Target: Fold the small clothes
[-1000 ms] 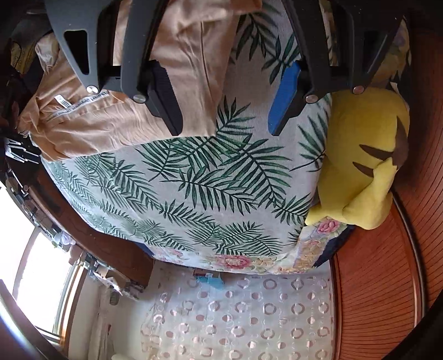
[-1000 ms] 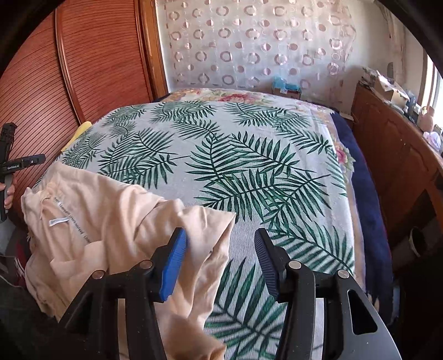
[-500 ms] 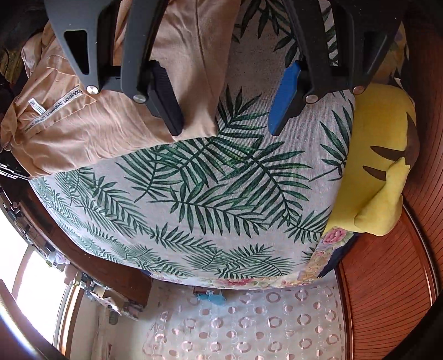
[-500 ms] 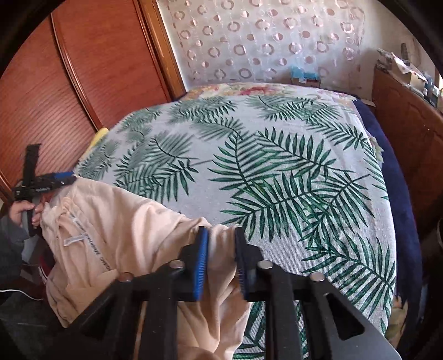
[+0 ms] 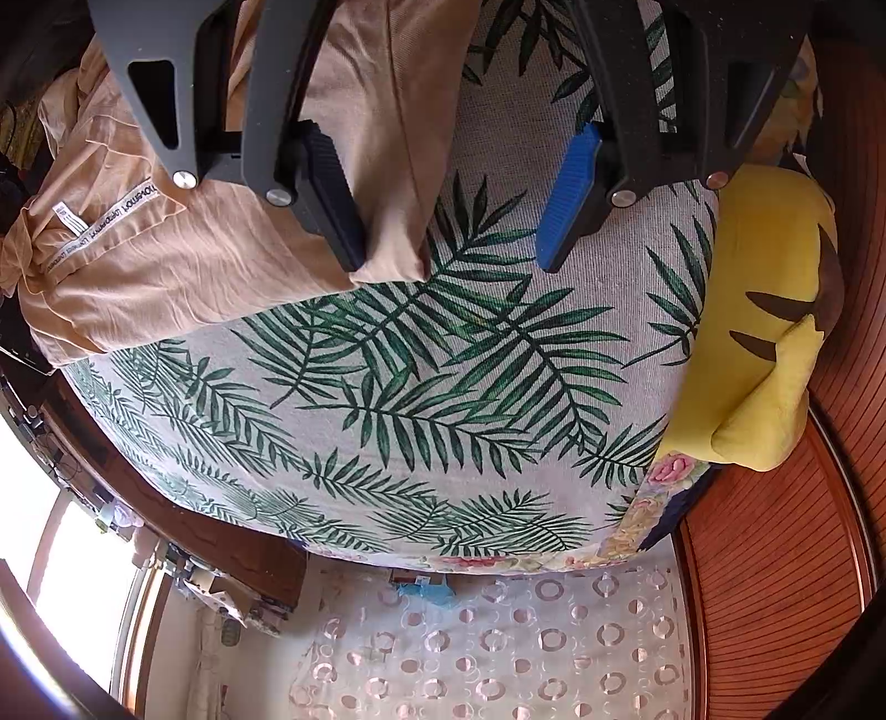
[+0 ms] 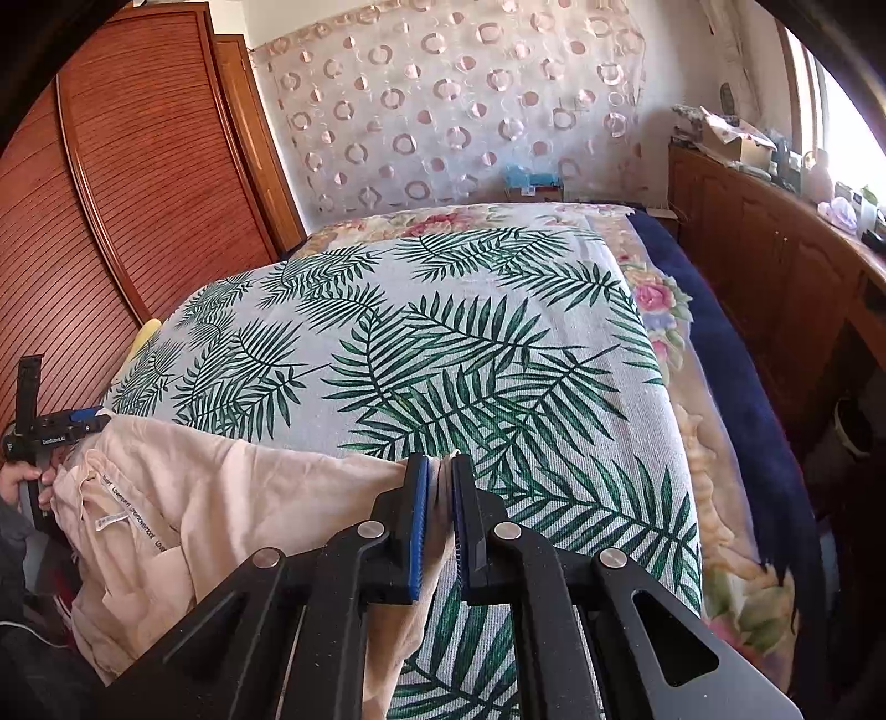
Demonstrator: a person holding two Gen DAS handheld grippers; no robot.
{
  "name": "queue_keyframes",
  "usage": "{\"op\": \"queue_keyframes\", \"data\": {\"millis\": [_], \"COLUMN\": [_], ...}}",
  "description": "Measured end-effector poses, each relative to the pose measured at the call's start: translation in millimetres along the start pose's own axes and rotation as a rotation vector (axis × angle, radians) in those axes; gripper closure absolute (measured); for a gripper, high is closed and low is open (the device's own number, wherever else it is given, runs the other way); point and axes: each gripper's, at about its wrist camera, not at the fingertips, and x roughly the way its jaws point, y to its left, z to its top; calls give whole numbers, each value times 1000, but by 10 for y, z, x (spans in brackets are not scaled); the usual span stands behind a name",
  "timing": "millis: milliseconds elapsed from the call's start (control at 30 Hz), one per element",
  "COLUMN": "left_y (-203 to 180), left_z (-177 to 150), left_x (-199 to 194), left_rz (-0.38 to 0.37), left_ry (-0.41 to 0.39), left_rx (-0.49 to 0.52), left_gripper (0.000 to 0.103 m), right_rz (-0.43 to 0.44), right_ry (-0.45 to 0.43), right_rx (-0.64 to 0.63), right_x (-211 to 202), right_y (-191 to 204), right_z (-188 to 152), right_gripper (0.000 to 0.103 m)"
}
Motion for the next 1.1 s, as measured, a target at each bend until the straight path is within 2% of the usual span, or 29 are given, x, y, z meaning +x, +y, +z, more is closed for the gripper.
{"op": "queue_keyframes", "data": {"millis": [33, 100, 200, 300, 400, 500, 567, 600, 633, 667, 700, 733, 867, 967, 1100], "left_y": [5, 6, 6, 0, -23, -91, -120, -140, -162, -194, -225, -247, -396, -505, -591], "left_z": [-4, -7, -25, -42, -43, -35, -37, -42, -47, -53, -60, -63, -27, 39, 163], "left_x": [1, -7, -29, -43, -50, -51, -60, -65, -80, -104, -167, -235, -801, -1279, -1891], "left_rz": [-1, -2, -17, -25, -44, -66, -97, -109, -112, -119, -126, -124, -174, -189, -199], "left_ry": [2, 10, 16, 13, 17, 35, 48, 52, 50, 49, 33, 8, -125, -224, -358], "left_rx": [-2, -4, -4, -3, -2, 25, 26, 26, 30, 35, 34, 28, 23, 41, 64], "left_gripper": [38, 38, 38, 44, 52, 67, 82, 85, 90, 92, 92, 93, 94, 94, 94], "right_rz": [-8, -11, 5, -3, 47, 93, 105, 109, 112, 112, 136, 159, 272, 284, 231], "right_ry": [-3, -9, 34, 82, 131, 137, 144, 150, 158, 162, 172, 174, 31, -55, -156], "right_rx": [-4, -19, -50, -70, -53, -27, -46, -59, -76, -94, -112, -123, -139, -156, -179], "right_x": [-10, -39, 8, 84, 171, 196, 205, 212, 208, 206, 215, 198, -254, -655, -1146], "right_y": [19, 83, 150, 163, 123, 117, 166, 199, 218, 259, 305, 342, 430, 464, 453], "right_z": [5, 40, 29, -10, -35, -18, -21, -23, -29, -31, -41, -44, 42, 150, 303], "right_gripper": [79, 65, 54, 51, 49, 46, 46, 46, 47, 55, 84, 91, 94, 95, 96]}}
